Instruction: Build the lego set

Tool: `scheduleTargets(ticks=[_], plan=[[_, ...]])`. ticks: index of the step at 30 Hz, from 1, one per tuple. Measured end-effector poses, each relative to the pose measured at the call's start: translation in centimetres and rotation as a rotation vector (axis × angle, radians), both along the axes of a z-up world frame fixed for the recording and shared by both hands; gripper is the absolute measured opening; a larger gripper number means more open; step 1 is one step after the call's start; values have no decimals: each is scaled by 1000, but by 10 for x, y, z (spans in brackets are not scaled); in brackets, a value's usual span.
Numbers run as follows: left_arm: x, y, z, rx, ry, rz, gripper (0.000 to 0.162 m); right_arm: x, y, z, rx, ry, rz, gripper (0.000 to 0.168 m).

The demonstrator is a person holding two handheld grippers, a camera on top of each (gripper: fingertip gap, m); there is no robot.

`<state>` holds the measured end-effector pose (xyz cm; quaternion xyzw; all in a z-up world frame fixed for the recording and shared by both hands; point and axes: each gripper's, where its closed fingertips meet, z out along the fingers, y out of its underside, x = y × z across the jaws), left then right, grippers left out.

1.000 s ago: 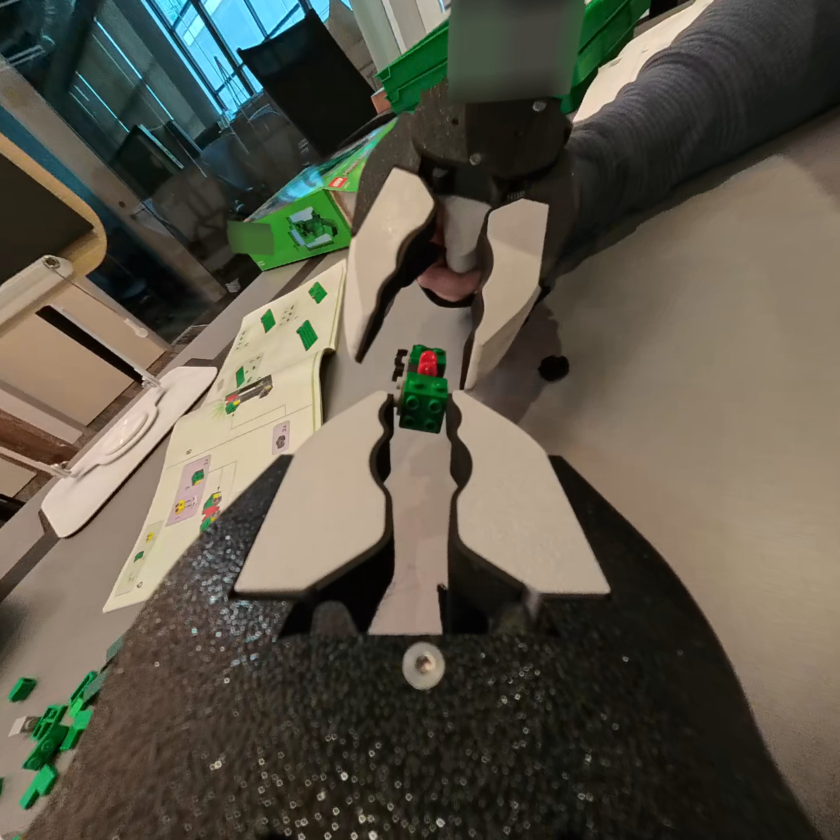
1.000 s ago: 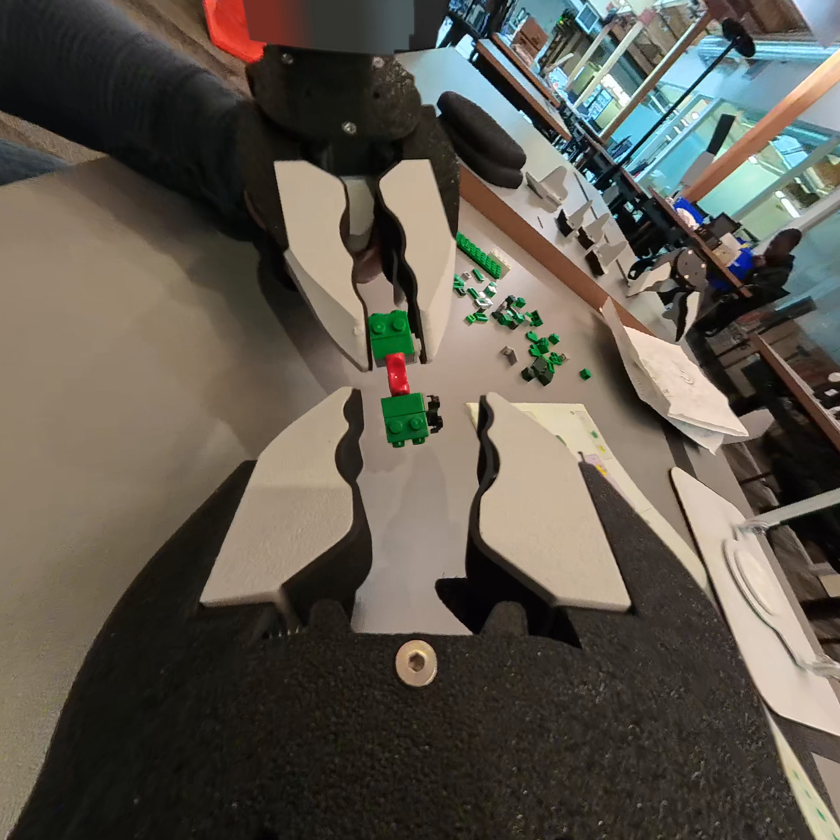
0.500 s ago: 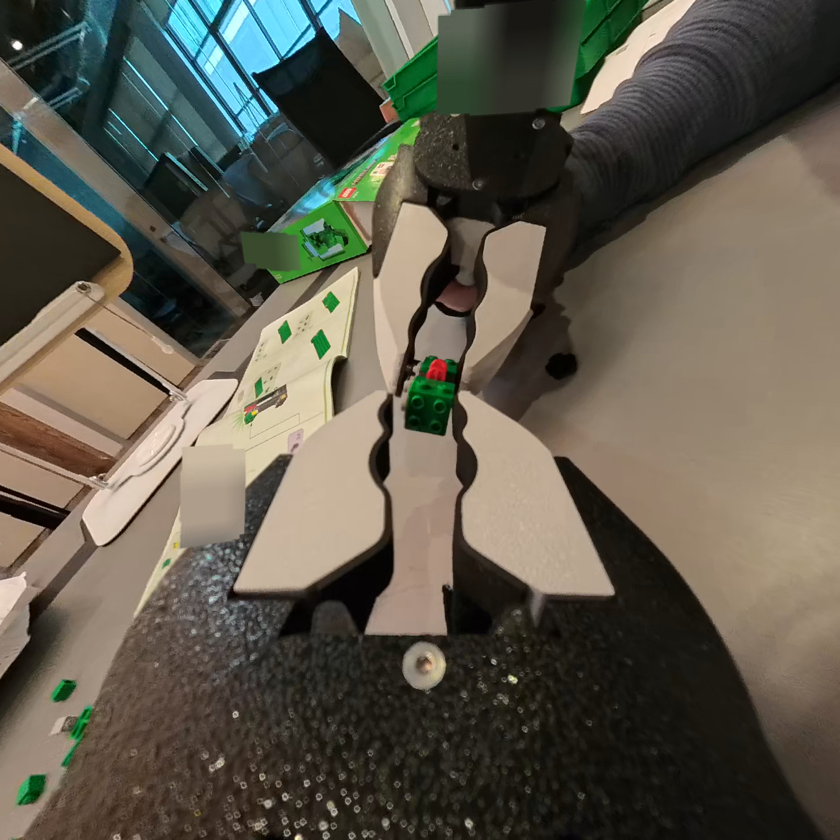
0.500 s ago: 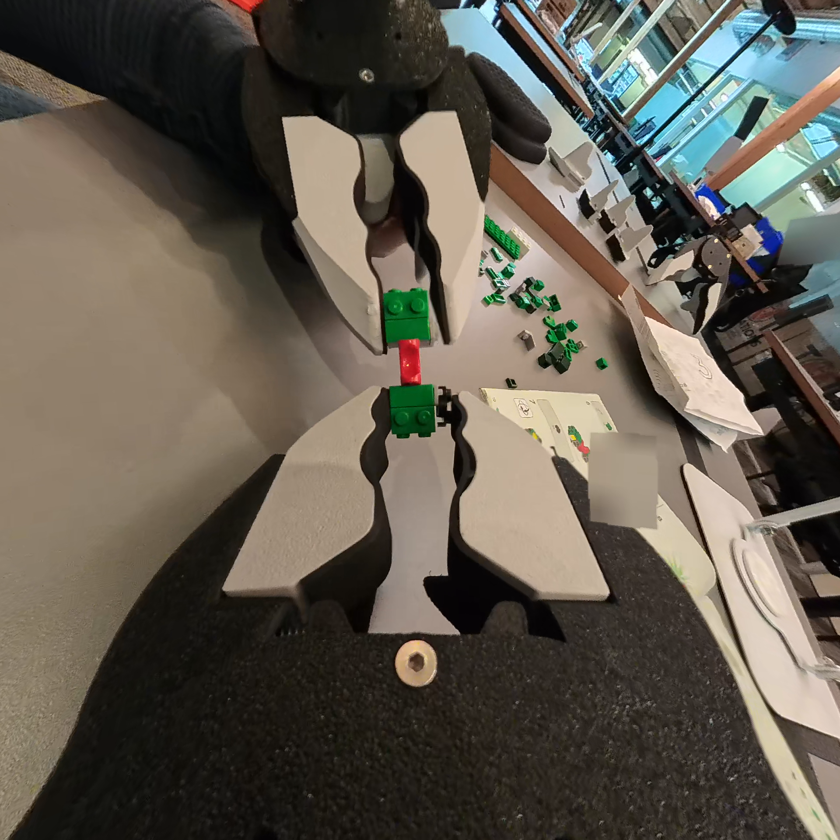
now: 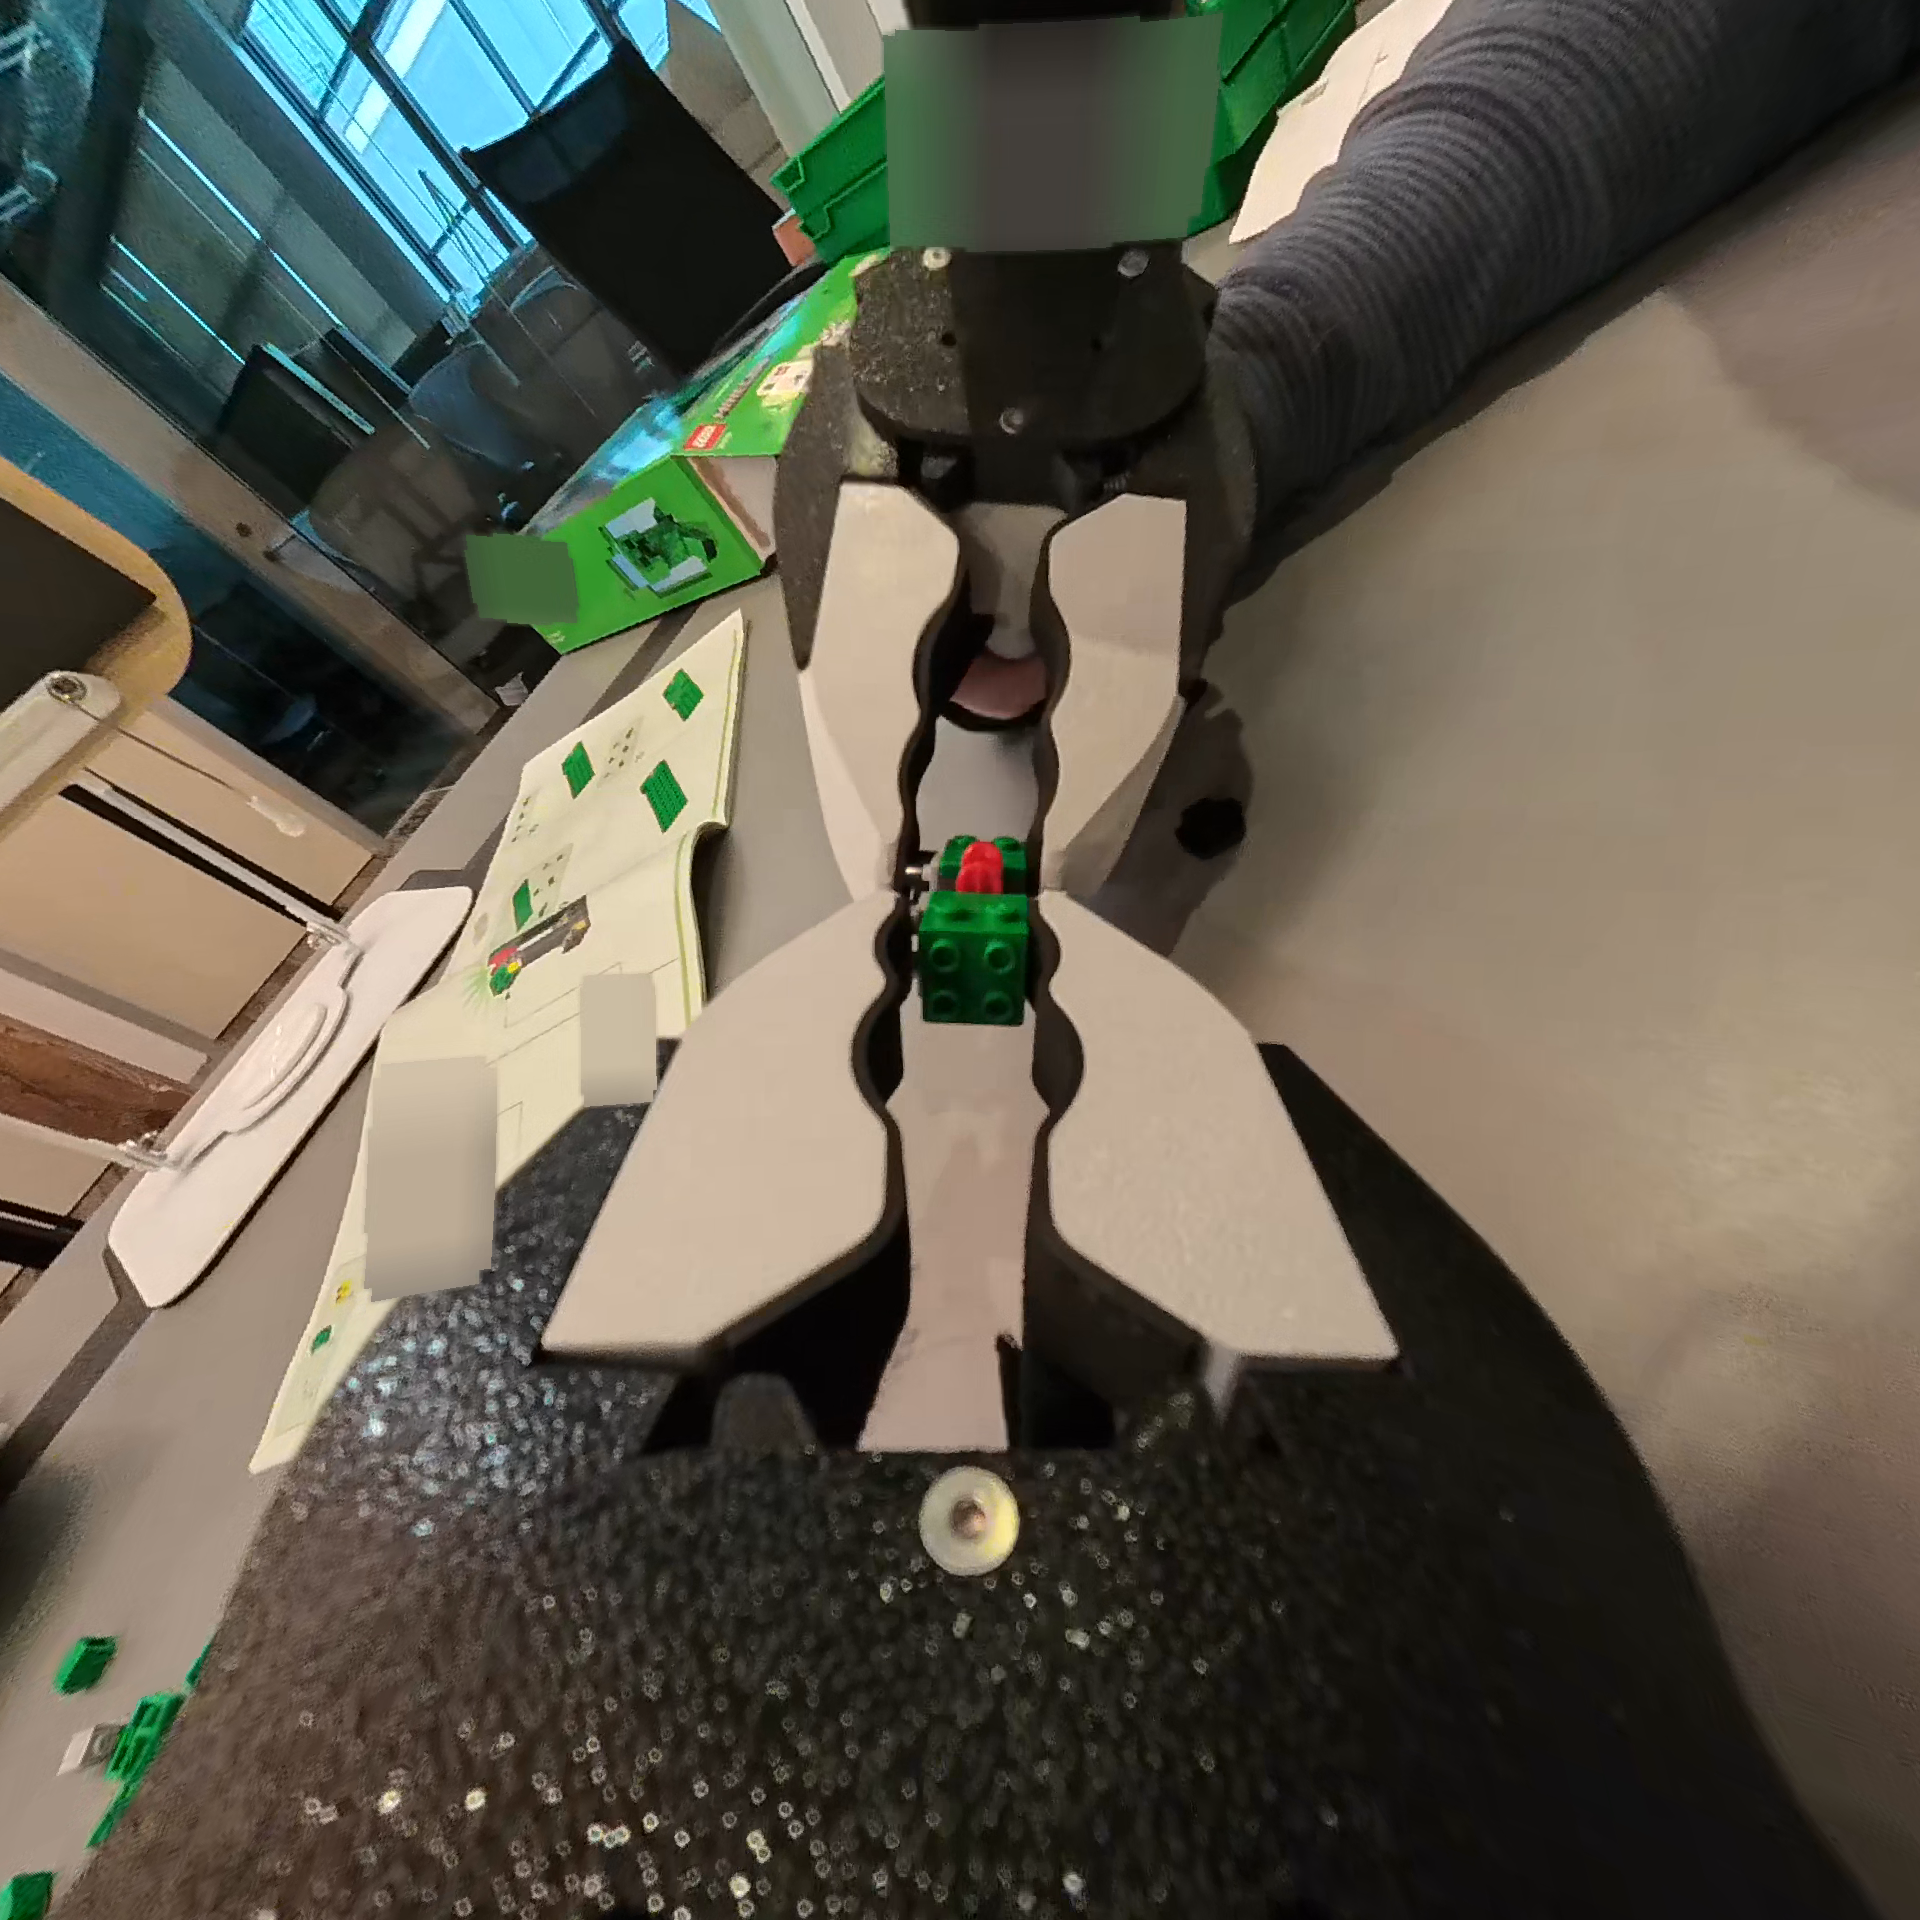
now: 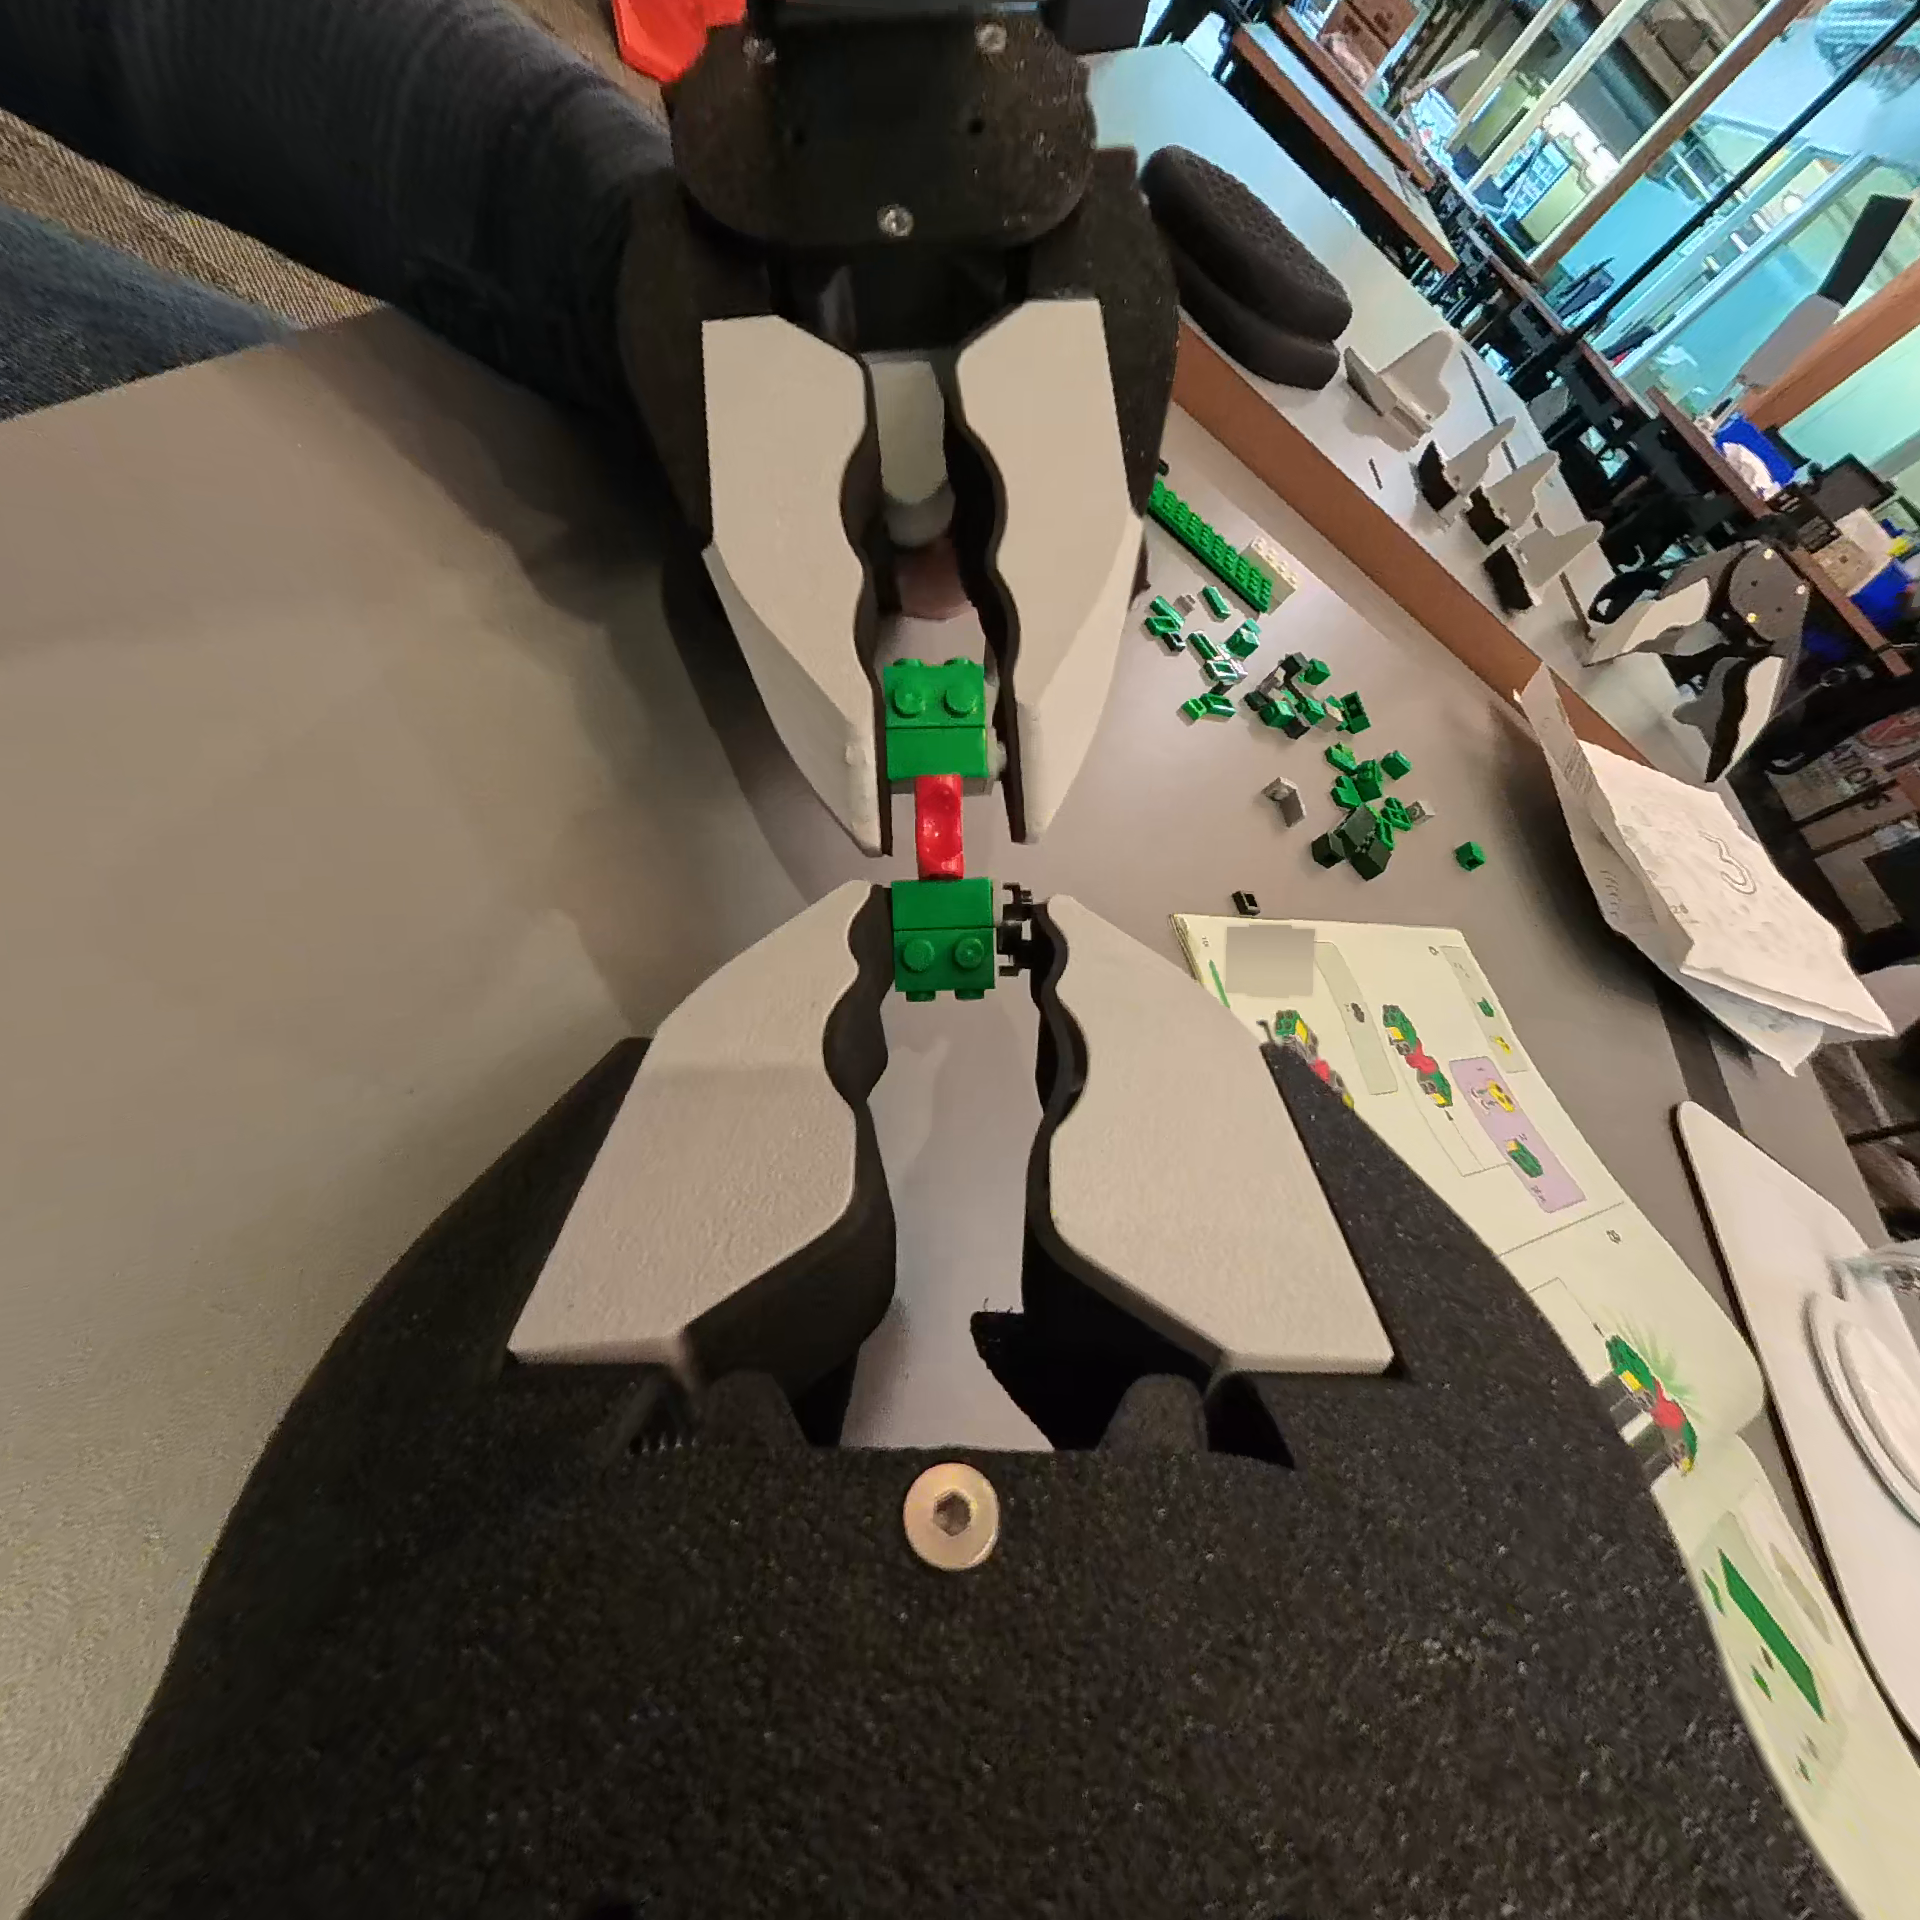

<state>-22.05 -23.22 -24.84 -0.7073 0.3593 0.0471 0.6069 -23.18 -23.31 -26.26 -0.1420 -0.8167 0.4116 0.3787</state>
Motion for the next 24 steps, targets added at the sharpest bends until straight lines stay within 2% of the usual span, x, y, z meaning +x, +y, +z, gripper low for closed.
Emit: scheduleTargets(ticks=[1,4,7,12,16,21,24], plan=[[0,0,0,-3,-5,4,20,-1,0,-1,7,3,-6,25],[-2,3,6,1,-80,36,23,-3,4,5,-1,37,-33,24],[-6,5,14,-4,-189,63,45,-8,12,14,63,155,-91,24],[-21,1,33,6,-452,74,34,-12,21,26,266,374,-182,25],[-21,-3,37,-51,-595,14,28,-12,22,32,317,450,-211,25],[-20,-3,36,-114,-676,-11,32,-13,26,35,352,494,-240,24],[-21,0,32,-139,-667,14,29,-13,25,35,385,515,-242,25]])
